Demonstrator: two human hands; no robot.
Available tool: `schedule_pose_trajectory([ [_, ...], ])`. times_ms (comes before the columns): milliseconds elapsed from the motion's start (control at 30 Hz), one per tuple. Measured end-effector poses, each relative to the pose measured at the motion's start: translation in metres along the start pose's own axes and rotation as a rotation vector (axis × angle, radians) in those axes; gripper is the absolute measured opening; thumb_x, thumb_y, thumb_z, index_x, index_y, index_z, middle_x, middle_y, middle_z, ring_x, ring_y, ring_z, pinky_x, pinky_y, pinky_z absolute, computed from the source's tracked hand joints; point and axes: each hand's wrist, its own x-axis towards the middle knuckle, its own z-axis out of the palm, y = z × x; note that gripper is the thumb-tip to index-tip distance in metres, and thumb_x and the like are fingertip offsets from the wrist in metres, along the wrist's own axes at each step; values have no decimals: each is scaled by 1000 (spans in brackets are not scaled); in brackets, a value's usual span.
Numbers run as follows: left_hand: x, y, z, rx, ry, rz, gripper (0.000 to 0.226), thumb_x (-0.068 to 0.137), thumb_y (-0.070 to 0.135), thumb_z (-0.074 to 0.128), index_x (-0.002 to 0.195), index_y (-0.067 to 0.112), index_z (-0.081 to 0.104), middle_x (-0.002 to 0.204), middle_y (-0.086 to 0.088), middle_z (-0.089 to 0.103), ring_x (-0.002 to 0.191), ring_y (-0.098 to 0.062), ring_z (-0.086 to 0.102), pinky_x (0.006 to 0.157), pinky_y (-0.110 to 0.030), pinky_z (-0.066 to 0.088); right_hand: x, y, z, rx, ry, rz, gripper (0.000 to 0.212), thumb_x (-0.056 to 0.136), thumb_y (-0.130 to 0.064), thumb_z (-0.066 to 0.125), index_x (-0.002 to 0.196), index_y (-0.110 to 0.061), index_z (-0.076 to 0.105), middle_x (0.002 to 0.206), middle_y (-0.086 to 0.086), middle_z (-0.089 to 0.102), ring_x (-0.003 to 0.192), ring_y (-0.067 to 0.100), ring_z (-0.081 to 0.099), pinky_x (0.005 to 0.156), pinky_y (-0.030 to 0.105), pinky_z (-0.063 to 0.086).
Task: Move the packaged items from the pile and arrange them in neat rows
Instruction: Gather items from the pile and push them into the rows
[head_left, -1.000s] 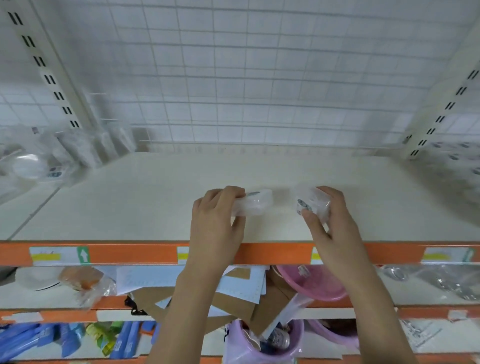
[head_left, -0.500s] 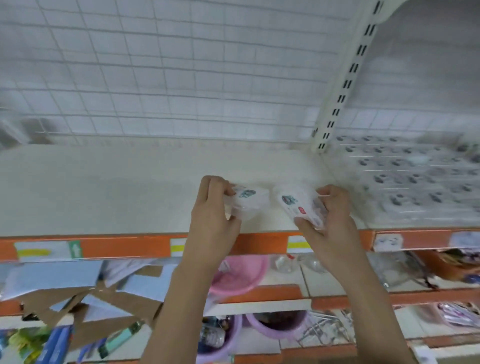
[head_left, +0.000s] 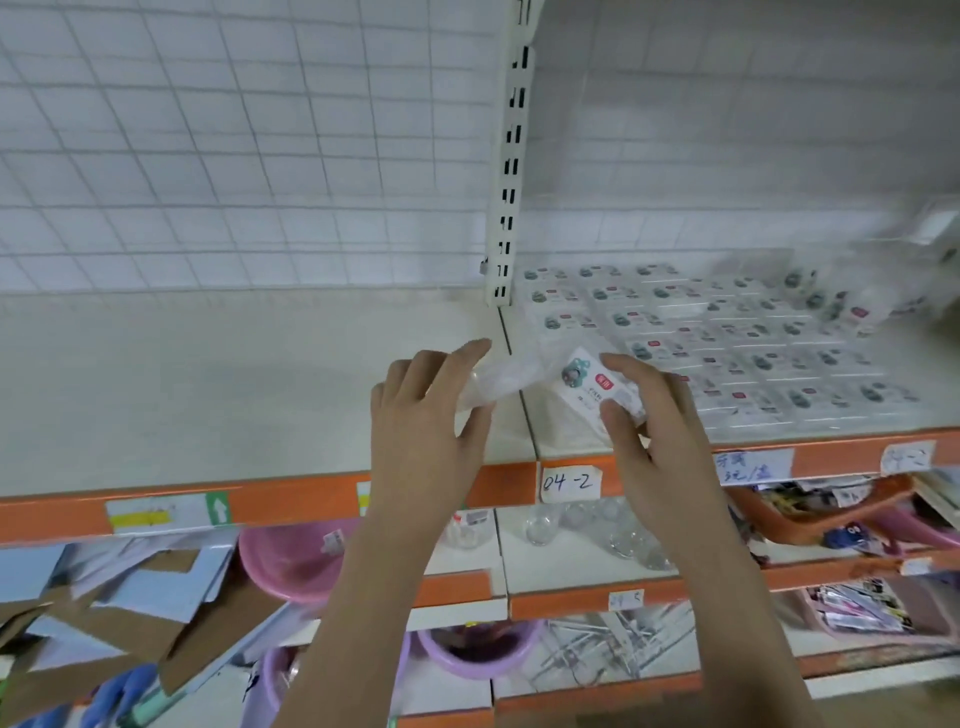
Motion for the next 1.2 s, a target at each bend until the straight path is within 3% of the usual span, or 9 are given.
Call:
schedule_pose_trajectory([
  [233, 31, 29, 38, -205, 4, -88, 23, 67, 7, 65, 86, 5, 53, 85, -4, 54, 71, -10, 45, 59, -15, 31, 24, 33, -25, -6, 67, 69, 49, 83, -12, 65, 125, -25, 44, 114, -1, 28, 89, -5, 44, 70, -3, 35],
  [367, 43, 49, 61, -246, -17, -52, 35, 70, 11, 64, 103, 16, 53, 90, 1, 56, 74, -10, 48, 64, -14, 39, 38, 59, -44, 12, 106, 98, 49, 79, -9, 69, 120, -20, 44, 117, -2, 29, 93, -20, 39, 66, -2, 37],
  [433, 47, 56, 70, -217, -39, -15, 44, 73, 15, 62, 115, 22, 54, 91, 4, 57, 74, -10, 50, 67, -18, 43, 45, 71, -53, 27, 130, 88, 45, 80, -5, 65, 115, -22, 42, 119, 0, 33, 90, -12, 43, 64, -1, 38],
  [533, 57, 79, 100, -58, -17, 62, 33, 73, 21, 57, 105, 20, 62, 91, 4, 66, 84, -20, 58, 72, -31, 44, 60, 101, -81, 45, 109, 72, 42, 86, -4, 56, 115, -28, 37, 124, 1, 39, 98, 3, 42, 64, 5, 40],
  [633, 64, 109, 133, -30, -55, 31, 28, 70, 25, 54, 96, 17, 61, 87, 3, 69, 81, -25, 59, 75, -30, 40, 76, 135, -110, 66, 36, 69, 48, 88, 1, 50, 126, -23, 36, 127, -3, 37, 103, -4, 37, 68, 6, 42],
  [833, 77, 166, 195, -30, -204, -34, 40, 74, 8, 65, 108, 18, 48, 95, -2, 65, 62, -24, 59, 56, -28, 43, 106, 203, -161, -48, -7, 94, 47, 82, -3, 57, 125, -14, 44, 115, -4, 42, 103, 13, 46, 78, 28, 44],
  [1000, 86, 179, 231, 176, -308, 92, 55, 55, -6, 74, 104, 20, 68, 95, 3, 69, 92, -27, 63, 79, -41, 48, 129, 244, -178, -113, -144, 45, 39, 84, -9, 62, 121, -12, 52, 112, -2, 39, 99, 16, 51, 80, 9, 42],
  [1100, 90, 185, 239, 326, -435, 61, 58, 59, 0, 76, 110, 26, 66, 104, 9, 68, 102, -24, 58, 86, -41, 41, 147, 262, -175, -258, -130, -79, 39, 82, -9, 65, 121, -7, 57, 115, 12, 51, 112, 26, 45, 95, 37, 40],
  [1200, 90, 184, 243, 385, -610, -63, 52, 87, 28, 54, 136, 37, 38, 137, 14, 45, 128, -17, 38, 104, -33, 21, 160, 277, -168, -424, -72, -196, 39, 79, -15, 61, 118, -10, 60, 111, 17, 57, 109, 39, 51, 93, 37, 28],
])
